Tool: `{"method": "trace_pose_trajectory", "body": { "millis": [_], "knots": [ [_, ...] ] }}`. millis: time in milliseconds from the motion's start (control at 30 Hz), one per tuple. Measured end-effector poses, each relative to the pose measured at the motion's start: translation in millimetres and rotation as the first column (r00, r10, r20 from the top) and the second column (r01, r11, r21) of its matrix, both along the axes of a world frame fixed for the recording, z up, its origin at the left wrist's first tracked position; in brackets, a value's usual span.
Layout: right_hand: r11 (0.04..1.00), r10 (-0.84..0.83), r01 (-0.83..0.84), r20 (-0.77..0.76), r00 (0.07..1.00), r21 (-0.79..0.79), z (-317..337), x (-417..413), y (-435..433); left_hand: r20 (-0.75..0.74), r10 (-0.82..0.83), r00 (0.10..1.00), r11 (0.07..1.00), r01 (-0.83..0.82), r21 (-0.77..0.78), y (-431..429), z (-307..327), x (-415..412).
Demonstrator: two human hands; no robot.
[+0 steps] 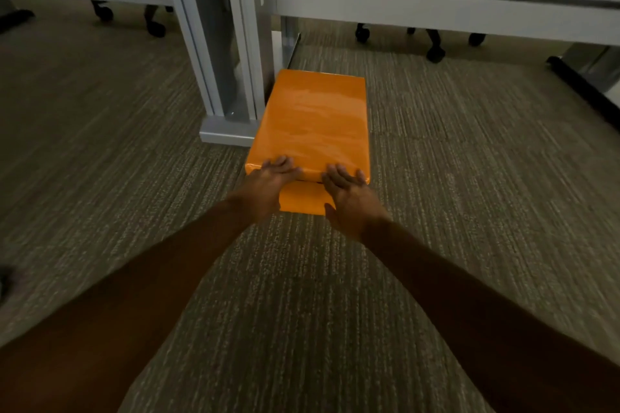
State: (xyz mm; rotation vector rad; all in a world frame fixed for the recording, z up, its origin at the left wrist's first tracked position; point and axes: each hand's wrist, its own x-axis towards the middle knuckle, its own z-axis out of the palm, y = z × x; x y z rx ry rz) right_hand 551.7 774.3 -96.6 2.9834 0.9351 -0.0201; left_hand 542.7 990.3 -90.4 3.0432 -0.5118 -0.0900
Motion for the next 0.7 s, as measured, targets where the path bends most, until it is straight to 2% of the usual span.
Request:
{"method": "trace_pose_trajectory", "body": {
  "millis": [233, 567, 700],
  "knots": [
    [1.000, -0.027, 0.027, -0.046, 0.999, -0.015, 5.9, 38.5, 7.4, -0.006, 0.039, 0.999, 0.995, -0.040, -0.087, 0.9, 5.0, 29.8],
    [0.999, -0.023, 0.022, -0.028, 0.999, -0.048, 8.6, 70.2, 11.0, 0.014, 0.061, 0.998, 0.992, -0.059, -0.109, 1.5, 4.2, 57.1],
    [0.998, -0.042, 0.040, -0.038, 0.998, -0.047, 9.7, 76.2, 14.8, -0.023, 0.087, 0.996, 0.989, -0.089, -0.121, 2.3, 3.0, 66.5]
  ]
}}
